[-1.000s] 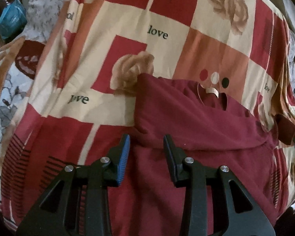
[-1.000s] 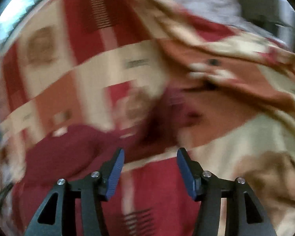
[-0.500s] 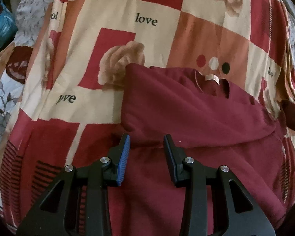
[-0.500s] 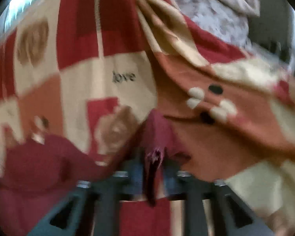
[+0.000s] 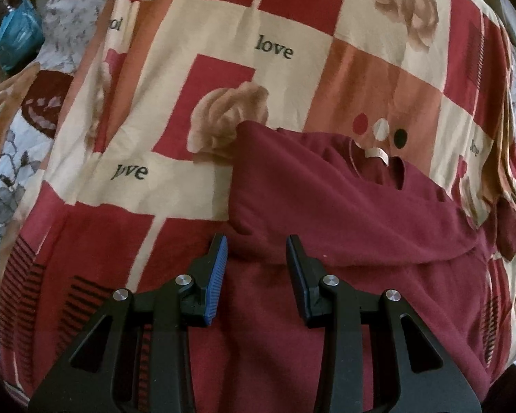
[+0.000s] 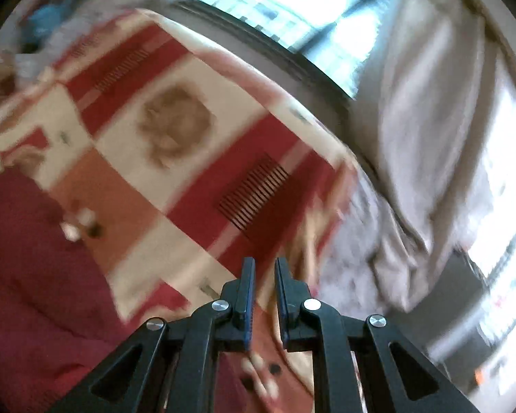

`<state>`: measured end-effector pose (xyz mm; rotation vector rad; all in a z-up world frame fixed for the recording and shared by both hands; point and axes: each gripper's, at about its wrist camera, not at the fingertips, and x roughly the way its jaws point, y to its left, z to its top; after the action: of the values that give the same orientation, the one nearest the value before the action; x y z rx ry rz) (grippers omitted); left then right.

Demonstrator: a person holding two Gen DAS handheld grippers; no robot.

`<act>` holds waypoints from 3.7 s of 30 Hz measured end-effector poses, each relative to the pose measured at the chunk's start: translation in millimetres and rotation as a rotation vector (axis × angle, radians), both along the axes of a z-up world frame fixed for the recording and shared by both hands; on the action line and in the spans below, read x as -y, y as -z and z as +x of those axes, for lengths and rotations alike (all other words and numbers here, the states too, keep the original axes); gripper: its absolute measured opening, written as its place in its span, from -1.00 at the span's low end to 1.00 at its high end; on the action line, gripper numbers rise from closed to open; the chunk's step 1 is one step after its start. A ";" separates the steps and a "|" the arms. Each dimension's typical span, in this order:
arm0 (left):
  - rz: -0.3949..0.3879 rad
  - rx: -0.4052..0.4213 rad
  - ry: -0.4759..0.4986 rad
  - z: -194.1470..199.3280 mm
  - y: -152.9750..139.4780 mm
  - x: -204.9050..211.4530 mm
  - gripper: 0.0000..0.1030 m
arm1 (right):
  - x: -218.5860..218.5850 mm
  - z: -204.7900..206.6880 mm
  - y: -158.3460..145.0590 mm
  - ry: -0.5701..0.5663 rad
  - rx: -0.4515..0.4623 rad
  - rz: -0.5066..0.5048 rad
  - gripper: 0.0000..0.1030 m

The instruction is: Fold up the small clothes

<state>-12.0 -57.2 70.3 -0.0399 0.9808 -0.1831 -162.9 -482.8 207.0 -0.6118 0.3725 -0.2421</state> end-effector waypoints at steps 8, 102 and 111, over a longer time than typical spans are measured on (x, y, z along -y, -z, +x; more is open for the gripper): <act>-0.030 0.009 -0.001 -4.6 -6.3 -8.6 -0.33 | 72.0 13.7 53.6 0.129 -0.229 0.504 0.66; -0.332 0.055 -0.009 36.5 -21.8 26.7 -0.86 | 3.0 73.6 218.1 -0.102 -0.473 1.595 -0.08; -0.321 0.046 -0.014 31.7 -24.4 19.9 -0.86 | 16.0 84.3 209.3 0.017 -0.388 1.561 -0.84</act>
<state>19.7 -77.2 94.6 -0.3349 0.8973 -0.3259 -78.6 -498.8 -2.3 0.9010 0.7927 0.1914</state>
